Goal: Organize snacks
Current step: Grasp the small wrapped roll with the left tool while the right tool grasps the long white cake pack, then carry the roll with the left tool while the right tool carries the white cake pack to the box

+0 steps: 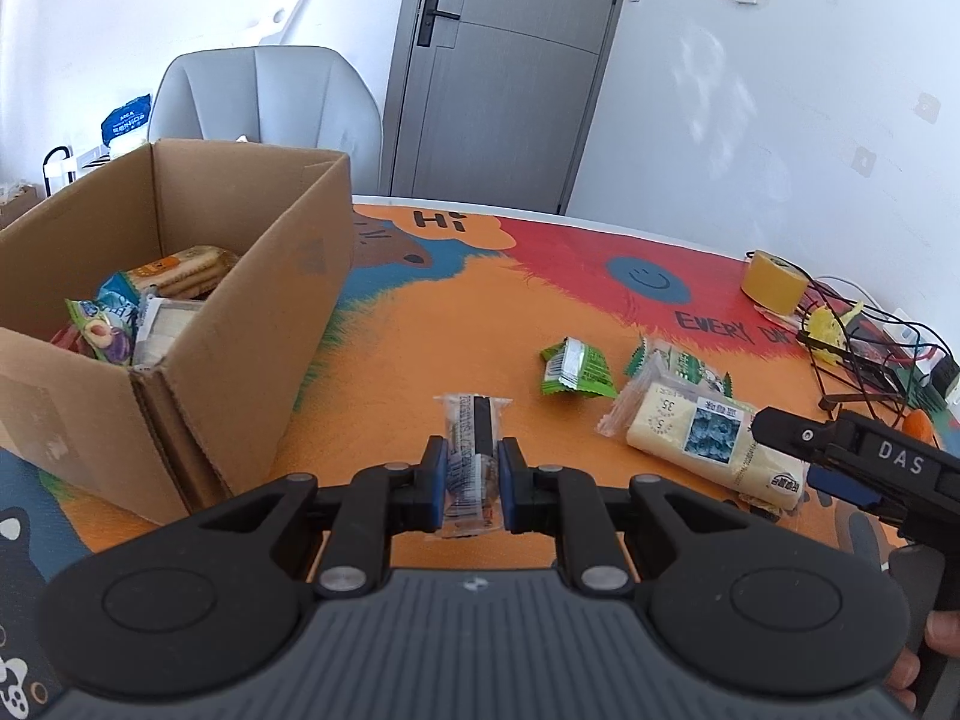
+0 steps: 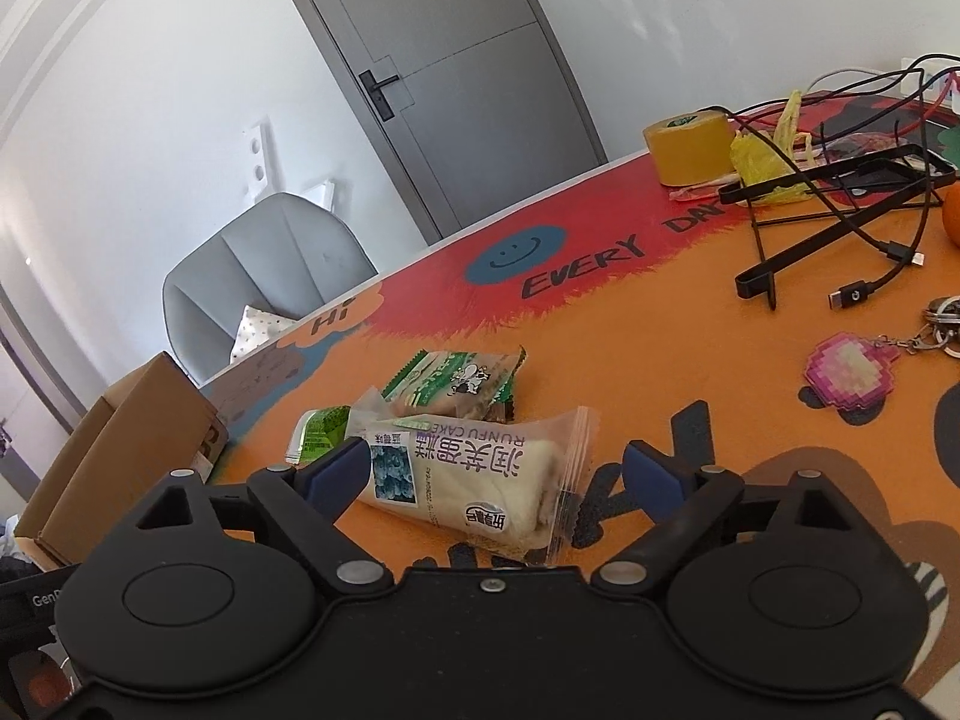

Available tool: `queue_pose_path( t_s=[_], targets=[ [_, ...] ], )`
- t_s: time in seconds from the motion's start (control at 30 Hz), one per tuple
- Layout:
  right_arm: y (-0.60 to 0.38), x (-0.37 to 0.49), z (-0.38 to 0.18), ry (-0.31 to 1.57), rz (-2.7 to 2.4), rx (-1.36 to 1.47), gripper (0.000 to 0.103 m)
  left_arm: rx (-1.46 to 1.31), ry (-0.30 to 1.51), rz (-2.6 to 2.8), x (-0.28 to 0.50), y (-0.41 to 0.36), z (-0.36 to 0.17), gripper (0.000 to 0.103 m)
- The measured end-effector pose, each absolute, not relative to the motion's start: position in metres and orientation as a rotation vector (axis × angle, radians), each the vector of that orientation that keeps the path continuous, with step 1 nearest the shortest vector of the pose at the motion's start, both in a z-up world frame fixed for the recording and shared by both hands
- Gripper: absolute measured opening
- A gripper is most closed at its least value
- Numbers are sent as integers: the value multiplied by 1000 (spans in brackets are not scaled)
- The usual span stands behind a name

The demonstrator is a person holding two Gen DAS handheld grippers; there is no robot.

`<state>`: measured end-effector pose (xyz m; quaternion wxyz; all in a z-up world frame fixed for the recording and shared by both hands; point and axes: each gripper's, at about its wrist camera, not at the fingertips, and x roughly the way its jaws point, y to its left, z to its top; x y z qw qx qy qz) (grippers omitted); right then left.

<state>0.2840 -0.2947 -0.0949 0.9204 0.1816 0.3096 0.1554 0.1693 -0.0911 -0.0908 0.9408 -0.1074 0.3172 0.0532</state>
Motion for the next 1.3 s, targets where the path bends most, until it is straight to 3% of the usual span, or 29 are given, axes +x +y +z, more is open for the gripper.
queue_pose_path(
  t_s=[0.2, 0.27, 0.33, 0.57, 1.3],
  targets=[
    [-289, 292, -101, 641, 342, 364, 90, -231, 635, 112, 165, -85, -87, 17],
    [-285, 290, -101, 648, 345, 340, 76, -238, 634, 112, 164, -84, -86, 17],
    [-283, 285, -100, 659, 353, 329, 55, -245, 631, 113, 162, -82, -85, 17],
    [-284, 256, -94, 649, 398, 401, 25, -277, 617, 89, 153, -74, -79, 16],
    [-254, 198, -44, 488, 344, 384, 17, -305, 494, 68, 117, -38, -40, 16]
  ],
)
